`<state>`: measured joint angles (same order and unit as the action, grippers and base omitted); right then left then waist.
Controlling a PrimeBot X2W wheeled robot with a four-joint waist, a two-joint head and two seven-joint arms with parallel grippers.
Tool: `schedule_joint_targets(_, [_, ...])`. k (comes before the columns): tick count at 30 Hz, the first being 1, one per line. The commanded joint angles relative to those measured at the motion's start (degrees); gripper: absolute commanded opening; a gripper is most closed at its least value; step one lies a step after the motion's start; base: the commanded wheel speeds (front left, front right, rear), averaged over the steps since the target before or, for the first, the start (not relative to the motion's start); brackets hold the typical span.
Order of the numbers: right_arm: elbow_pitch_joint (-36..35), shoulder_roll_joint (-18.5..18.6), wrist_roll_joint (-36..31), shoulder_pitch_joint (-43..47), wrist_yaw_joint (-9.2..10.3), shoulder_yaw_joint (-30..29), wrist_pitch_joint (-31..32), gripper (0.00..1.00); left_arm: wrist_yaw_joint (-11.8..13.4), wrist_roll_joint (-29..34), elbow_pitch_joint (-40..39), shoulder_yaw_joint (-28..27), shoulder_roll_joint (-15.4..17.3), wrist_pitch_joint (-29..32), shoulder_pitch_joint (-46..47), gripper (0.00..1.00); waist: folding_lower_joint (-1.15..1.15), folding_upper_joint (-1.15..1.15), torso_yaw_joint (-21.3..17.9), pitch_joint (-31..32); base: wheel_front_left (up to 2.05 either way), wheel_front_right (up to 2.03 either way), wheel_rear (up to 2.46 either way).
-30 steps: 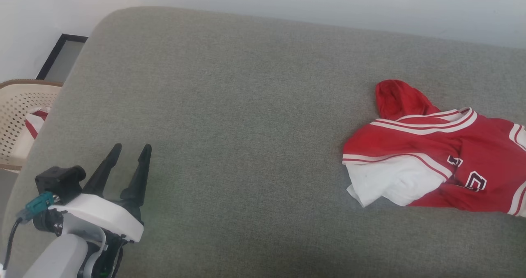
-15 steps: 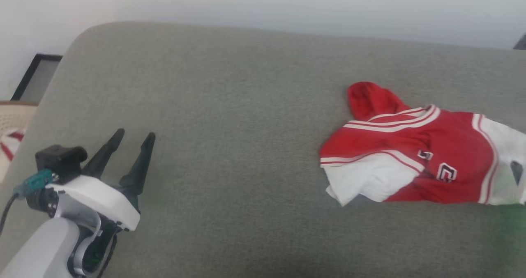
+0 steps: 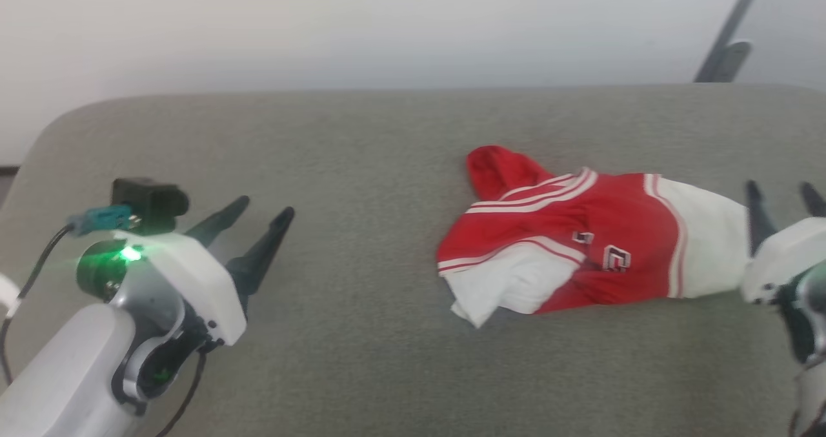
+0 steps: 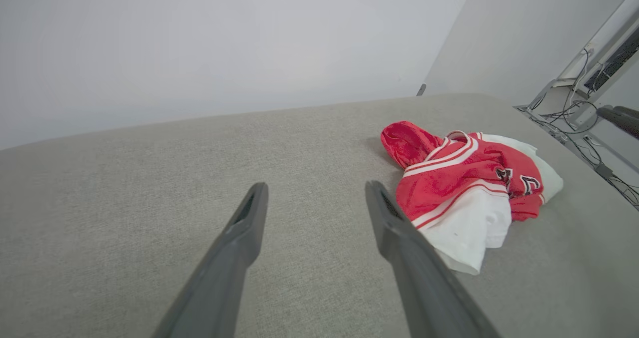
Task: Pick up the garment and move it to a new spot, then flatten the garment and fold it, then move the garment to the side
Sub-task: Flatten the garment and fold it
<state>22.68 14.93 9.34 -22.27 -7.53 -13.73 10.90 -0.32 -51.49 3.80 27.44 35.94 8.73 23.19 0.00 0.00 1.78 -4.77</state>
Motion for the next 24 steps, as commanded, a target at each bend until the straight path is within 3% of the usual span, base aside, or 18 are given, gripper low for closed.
schedule_joint_targets(1, [-2.0, -1.9, -0.6, 1.3, 0.05, 0.5, -2.3, 1.0, 0.3, -0.8, -0.5, 0.7, 0.1, 2.3, 1.3, 1.0, 0.0, 0.0, -2.4, 1.4, 0.0, 0.0, 0.0])
schedule_joint_targets(12, [-12.2, -9.3, -6.7, 4.3, 0.08, 3.7, -12.1, 1.0, 0.2, -3.4, 2.7, 7.0, -2.8, 17.5, 9.0, 1.0, 0.0, 0.0, -9.9, 0.0, 0.0, 0.0, 0.0])
schedule_joint_targets(24, [-14.2, -11.5, -5.4, 2.3, 0.08, 6.0, -14.9, 1.0, -1.4, -2.0, 9.2, 10.3, -5.4, 20.9, 13.4, 1.0, 0.0, 0.0, -16.1, -4.7, 0.0, 0.0, 0.0])
